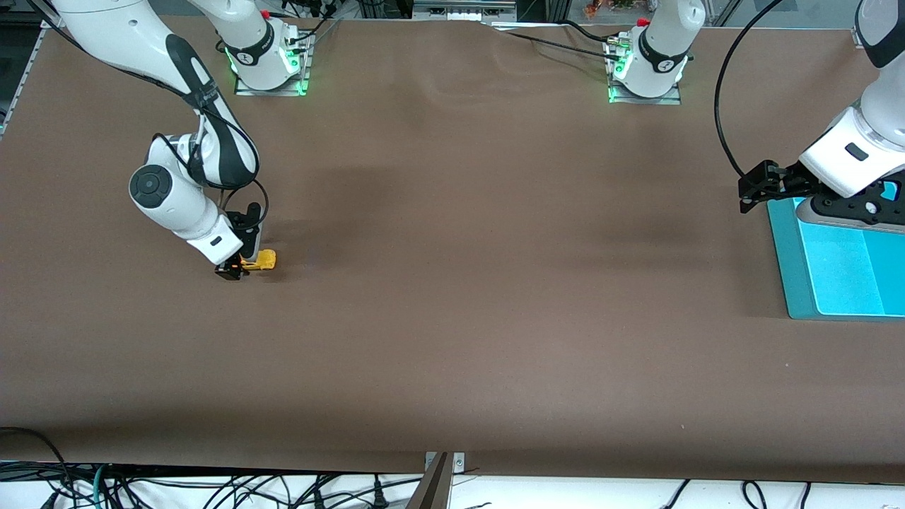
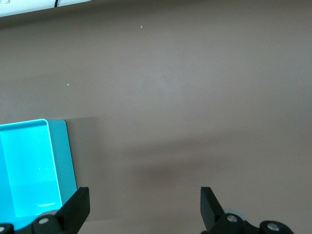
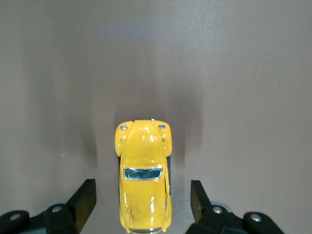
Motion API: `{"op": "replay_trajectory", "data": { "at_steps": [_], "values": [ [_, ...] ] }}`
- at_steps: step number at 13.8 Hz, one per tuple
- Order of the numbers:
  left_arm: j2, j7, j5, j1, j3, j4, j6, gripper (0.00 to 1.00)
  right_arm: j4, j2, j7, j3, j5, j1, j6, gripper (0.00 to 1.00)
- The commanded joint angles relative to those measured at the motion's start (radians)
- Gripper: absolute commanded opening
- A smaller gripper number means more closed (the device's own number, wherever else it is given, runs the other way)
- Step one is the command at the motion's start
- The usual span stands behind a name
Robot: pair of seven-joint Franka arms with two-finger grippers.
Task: Wind and store yellow beetle car
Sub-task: 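Press the right gripper down onto the yellow car's roof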
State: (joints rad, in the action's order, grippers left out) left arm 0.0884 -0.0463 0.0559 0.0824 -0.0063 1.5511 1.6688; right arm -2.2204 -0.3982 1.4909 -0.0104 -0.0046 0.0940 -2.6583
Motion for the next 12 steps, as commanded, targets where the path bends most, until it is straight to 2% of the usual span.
{"op": "replay_trajectory", "data": {
  "at_steps": [1,2,4,6,8,12],
  "values": [
    [-0.01,0.0,-0.028,-0.003,-0.001,-0.005,-0.017,1.0,-0.002,0.002,0.022,0.015,0.014,-0.013,-0.011,0.59],
    [-0.01,0.002,-0.028,-0.003,-0.001,-0.005,-0.015,1.0,-0.002,0.004,0.02,0.026,0.014,-0.013,-0.011,0.47],
    [-0.01,0.0,-0.028,-0.003,-0.001,-0.005,-0.015,1.0,-0.001,0.009,0.019,0.032,0.014,-0.013,-0.005,0.35],
    [-0.01,0.002,-0.028,-0.003,-0.001,-0.005,-0.015,1.0,0.007,0.024,0.014,0.064,0.014,-0.013,0.017,0.26],
    [-0.012,0.002,-0.028,-0.004,-0.001,-0.005,-0.017,1.0,0.025,0.035,-0.011,0.099,0.015,-0.011,0.047,0.26],
    [-0.01,0.002,-0.028,-0.009,-0.001,-0.005,-0.015,1.0,0.025,0.01,-0.038,0.101,0.017,-0.011,0.051,0.26]
  ]
}}
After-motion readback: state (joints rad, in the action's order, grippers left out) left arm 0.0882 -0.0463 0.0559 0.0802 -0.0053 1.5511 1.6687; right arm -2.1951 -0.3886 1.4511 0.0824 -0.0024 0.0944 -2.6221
